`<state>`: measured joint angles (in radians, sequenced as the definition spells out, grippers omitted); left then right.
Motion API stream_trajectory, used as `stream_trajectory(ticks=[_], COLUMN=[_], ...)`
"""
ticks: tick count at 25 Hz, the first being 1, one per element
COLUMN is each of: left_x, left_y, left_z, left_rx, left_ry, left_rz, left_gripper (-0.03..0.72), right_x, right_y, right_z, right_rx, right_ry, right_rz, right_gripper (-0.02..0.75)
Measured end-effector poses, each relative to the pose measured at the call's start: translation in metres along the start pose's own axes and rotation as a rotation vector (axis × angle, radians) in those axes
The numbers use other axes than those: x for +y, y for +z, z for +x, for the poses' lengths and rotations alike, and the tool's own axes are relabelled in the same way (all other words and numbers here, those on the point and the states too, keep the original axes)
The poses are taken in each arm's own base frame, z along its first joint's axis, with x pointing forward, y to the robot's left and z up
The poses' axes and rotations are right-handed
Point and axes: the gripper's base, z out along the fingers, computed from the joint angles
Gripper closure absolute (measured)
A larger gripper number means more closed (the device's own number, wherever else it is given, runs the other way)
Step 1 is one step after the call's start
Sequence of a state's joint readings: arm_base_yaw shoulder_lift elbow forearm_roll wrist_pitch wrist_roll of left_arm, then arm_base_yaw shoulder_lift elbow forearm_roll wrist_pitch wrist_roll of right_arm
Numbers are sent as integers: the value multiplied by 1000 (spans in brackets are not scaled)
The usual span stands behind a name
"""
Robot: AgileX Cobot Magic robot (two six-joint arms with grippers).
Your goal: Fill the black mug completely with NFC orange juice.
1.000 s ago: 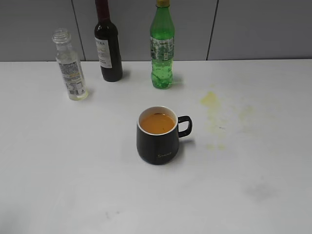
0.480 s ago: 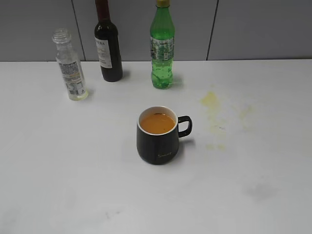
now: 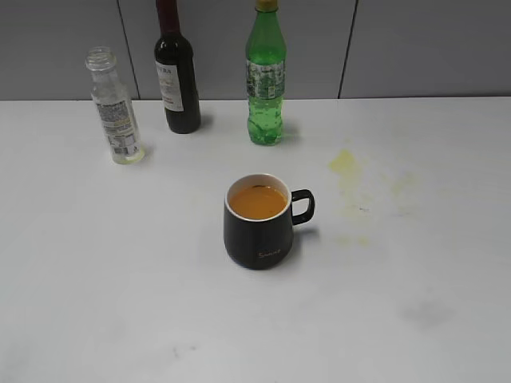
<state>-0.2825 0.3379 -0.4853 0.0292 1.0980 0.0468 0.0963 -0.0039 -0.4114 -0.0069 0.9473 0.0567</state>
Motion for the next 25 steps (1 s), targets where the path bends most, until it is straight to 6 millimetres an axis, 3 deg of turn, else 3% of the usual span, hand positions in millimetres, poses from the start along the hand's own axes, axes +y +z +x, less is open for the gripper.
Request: stream_trajectory(ticks=[5, 19, 25], left_x=[1, 1, 3], left_y=[0, 0, -15], left_z=[-1, -1, 9], left_rx=[-16, -19, -129], left_ry=[4, 4, -71], left_rz=[-8, -8, -85], left_gripper=[66, 304, 395], right_x=[0, 0, 0], right_y=[0, 0, 0], right_z=[0, 0, 0], right_rx=[0, 0, 0], right_ry=[0, 0, 0], right_rz=[0, 0, 0], right_gripper=[146, 146, 146])
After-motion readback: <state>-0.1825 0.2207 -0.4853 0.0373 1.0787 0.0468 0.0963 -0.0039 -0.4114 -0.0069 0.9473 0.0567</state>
